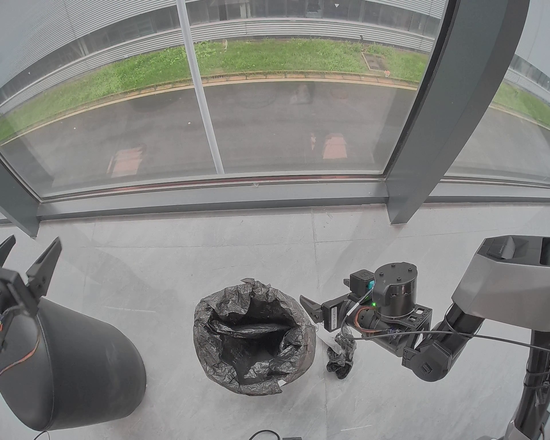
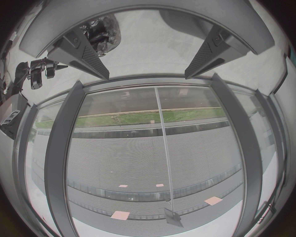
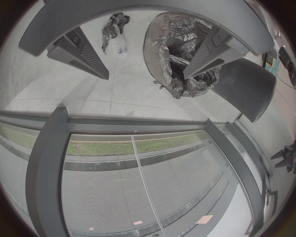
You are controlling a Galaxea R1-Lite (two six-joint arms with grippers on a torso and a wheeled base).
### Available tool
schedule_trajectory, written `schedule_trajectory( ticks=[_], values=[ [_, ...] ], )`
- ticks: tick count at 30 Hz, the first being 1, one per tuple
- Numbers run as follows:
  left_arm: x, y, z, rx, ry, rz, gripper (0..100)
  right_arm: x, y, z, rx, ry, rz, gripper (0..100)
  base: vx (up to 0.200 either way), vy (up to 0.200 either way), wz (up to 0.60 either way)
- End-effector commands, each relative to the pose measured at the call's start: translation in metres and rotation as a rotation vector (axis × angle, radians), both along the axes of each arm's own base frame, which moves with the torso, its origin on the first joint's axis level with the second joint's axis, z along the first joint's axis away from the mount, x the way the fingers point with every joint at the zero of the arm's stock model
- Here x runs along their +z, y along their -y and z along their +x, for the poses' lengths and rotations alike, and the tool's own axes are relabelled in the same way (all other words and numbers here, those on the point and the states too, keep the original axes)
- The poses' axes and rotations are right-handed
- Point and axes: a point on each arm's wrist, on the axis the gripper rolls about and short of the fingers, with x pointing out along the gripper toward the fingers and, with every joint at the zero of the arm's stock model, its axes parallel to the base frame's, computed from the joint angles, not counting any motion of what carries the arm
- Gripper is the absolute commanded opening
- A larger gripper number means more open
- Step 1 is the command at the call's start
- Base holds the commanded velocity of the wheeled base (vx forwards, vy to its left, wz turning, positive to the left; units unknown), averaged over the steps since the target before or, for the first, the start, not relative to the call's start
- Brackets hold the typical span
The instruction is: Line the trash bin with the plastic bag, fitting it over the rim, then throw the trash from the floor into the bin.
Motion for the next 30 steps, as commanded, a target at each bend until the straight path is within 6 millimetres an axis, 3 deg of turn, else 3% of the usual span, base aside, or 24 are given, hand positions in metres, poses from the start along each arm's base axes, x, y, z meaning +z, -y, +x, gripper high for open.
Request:
schedule_trajectory(
  ticks=[1,7,9,13,18,27,30],
  values=[
    [-0.098,-0.035,-0.130,0.302,0.059,-0.068,100,0.026,0.000,0.022,-0.003,0.021,-0.130,100,0.000,0.000,0.00],
    [-0.125,-0.034,-0.126,0.347,0.022,-0.061,100,0.022,-0.006,0.022,0.005,0.014,-0.125,100,0.000,0.000,0.00],
    [-0.144,-0.034,-0.122,0.344,-0.008,-0.058,100,0.020,-0.006,0.022,0.004,0.010,-0.128,100,0.000,0.000,0.00],
    [-0.144,-0.033,-0.121,0.300,0.016,-0.084,100,0.017,-0.005,0.027,0.000,0.010,-0.136,100,0.000,0.000,0.00],
    [-0.144,-0.029,-0.119,0.103,0.015,-0.089,100,0.015,0.002,0.059,-0.040,0.031,-0.139,100,0.000,0.000,0.00],
    [-0.151,-0.026,-0.119,-0.017,-0.067,-0.056,100,0.016,-0.013,0.093,-0.007,-0.087,-0.195,100,0.000,0.000,0.00],
    [-0.151,-0.026,-0.119,-0.016,-0.065,-0.066,100,0.006,-0.017,0.108,0.003,-0.145,-0.216,100,0.000,0.000,0.00]
  ],
)
